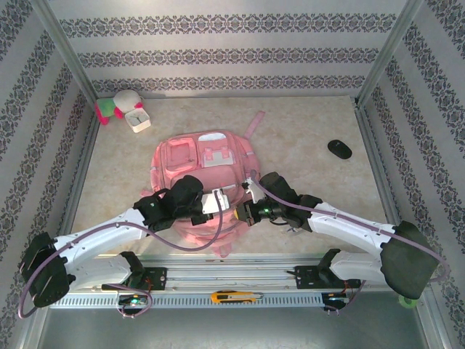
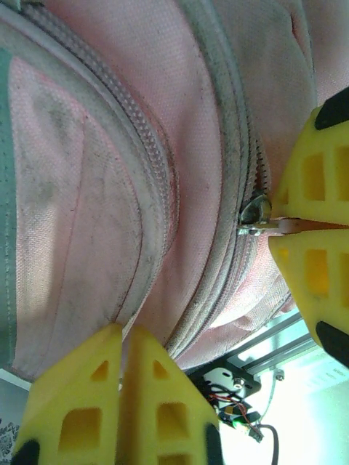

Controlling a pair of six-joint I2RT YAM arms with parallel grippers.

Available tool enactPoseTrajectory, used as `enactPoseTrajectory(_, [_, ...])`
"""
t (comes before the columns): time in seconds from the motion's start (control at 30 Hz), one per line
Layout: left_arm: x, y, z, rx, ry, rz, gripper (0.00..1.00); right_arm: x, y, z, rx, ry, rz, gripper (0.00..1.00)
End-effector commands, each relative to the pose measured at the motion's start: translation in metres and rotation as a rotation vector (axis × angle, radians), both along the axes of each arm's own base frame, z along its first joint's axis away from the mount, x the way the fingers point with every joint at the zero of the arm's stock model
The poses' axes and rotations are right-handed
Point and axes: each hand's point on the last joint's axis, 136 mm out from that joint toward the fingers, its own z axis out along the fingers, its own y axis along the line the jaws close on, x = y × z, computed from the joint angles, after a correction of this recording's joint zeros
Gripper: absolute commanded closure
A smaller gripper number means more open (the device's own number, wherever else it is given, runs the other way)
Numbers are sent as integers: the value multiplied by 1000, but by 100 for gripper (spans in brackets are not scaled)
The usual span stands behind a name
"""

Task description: Pack books, pencil case, and school supplies into a backpack

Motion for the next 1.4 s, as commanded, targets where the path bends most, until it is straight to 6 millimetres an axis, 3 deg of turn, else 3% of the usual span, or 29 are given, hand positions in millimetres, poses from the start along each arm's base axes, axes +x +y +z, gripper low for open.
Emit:
enactPoseTrajectory(0.0, [-2, 26, -8, 53, 17, 8, 97, 10, 6, 18, 59, -52, -6, 100])
enactPoseTrajectory(0.23, [-5, 60, -3, 82, 35, 38, 100, 11, -3, 19, 54, -54, -23, 100])
enactPoseTrajectory(0.3, [-10, 79, -2, 131, 29, 33, 100, 4, 5, 20, 67, -41, 9, 100])
enactPoseTrajectory(0.37, [-16, 79, -2, 137, 43, 8, 98, 1, 12, 20, 75, -32, 30, 100])
enactPoseTrajectory(0.47, [-24, 56, 18, 2, 94, -33, 63, -1, 18, 18, 70, -22, 52, 100])
enactPoseTrajectory(0.5, [-27, 45, 24, -50, 108, -53, 57, -1, 19, 18, 69, -23, 53, 100])
enactPoseTrajectory(0.6, [-31, 10, 32, -150, 92, -76, 51, 2, 20, 19, 67, -31, 49, 100])
enactPoseTrajectory(0.7, [-24, -13, 19, -138, 28, -46, 47, 2, 22, 22, 79, -32, 51, 100])
enactPoseTrajectory(0.77, [-17, -24, 4, -110, 20, -31, 37, 2, 22, 22, 82, -30, 54, 100])
enactPoseTrajectory(0.83, [-4, -30, -1, -97, -10, 13, 36, 1, 22, 22, 83, -27, 55, 100])
enactPoseTrajectory(0.9, [13, -32, -10, -55, -50, 61, 37, 1, 21, 23, 84, -28, 55, 100])
enactPoseTrajectory(0.93, [18, -31, -14, -28, -67, 66, 44, 1, 20, 23, 85, -31, 52, 100])
enactPoseTrajectory(1.0, [24, -26, -24, 43, -93, 67, 89, 3, 17, 23, 83, -39, 32, 100])
enactPoseTrajectory(1.03, [24, -24, -26, 55, -97, 62, 99, 4, 14, 23, 79, -39, 23, 100])
enactPoseTrajectory(1.27, [-19, 12, -17, 40, -3, -128, 100, 30, -34, 7, 51, -13, -91, 100])
enactPoseTrajectory(1.37, [-34, 30, -10, 67, -5, -177, 100, 43, -44, 7, 67, -9, -112, 100])
